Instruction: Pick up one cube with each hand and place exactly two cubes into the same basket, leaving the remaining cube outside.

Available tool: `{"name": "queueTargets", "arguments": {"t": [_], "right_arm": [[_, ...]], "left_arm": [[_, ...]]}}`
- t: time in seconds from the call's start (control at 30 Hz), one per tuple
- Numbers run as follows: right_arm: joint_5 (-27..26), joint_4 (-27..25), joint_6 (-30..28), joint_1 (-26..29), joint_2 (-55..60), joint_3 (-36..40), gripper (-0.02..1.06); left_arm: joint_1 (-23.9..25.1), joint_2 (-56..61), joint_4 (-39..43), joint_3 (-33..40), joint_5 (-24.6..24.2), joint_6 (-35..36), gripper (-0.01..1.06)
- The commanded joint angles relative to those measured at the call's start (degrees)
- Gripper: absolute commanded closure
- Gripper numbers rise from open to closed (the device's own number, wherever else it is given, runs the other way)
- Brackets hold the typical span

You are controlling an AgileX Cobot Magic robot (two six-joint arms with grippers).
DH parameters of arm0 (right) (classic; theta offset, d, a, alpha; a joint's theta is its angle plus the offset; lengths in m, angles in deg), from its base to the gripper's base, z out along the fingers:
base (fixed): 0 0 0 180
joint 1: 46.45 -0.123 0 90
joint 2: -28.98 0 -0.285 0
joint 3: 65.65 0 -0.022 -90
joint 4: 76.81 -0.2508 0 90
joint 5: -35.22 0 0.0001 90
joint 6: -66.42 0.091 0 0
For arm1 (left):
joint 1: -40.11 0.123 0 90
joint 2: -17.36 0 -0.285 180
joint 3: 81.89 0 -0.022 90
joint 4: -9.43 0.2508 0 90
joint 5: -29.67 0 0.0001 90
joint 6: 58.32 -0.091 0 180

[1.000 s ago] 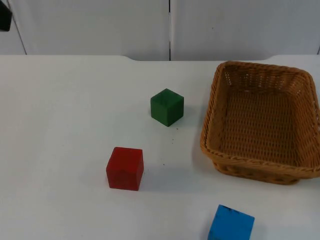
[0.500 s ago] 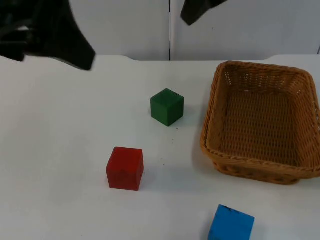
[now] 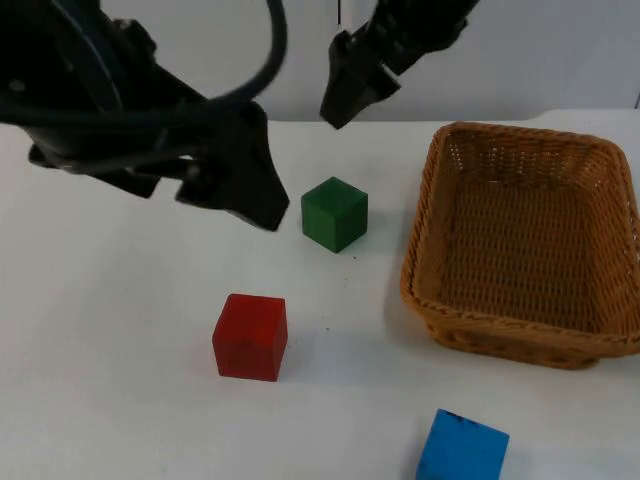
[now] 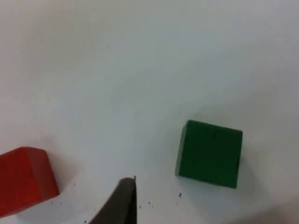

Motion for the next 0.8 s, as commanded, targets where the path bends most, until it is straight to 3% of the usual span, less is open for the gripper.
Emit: {"name": "queueTargets", "arguments": {"t": [0.0, 0.13, 0.3, 0.43, 0.77], "right_arm": [[-1.7, -0.36, -0.66, -0.52, 0.62, -0.45, -0.01], [-3.98, -0.5, -0.66, -0.78, 2.16, -0.45, -0.01], [-6.49, -0.62, -1.45, -0.78, 4.0, -0.45, -0.01], [-7.7, -0.77, -1.68, -0.78, 5.63, -0.45, -0.01], [-10.09, -2.63, -1.98, -0.78, 9.5, -1.57, -0.01]], "left_arm": [[-1.33, -1.46, 1.15, -0.97, 0.52, 1.33, 0.0], [-2.87, -4.49, 2.8, -2.12, 1.09, 3.29, 0.0], [-3.22, -10.2, 11.48, -3.72, 1.85, 13.3, 0.0], [-3.22, -13.27, 14.01, -4.61, 1.85, 16.31, 0.0], [-3.22, -19.97, 13.89, -5.35, 3.05, 17.38, 0.0]]}}
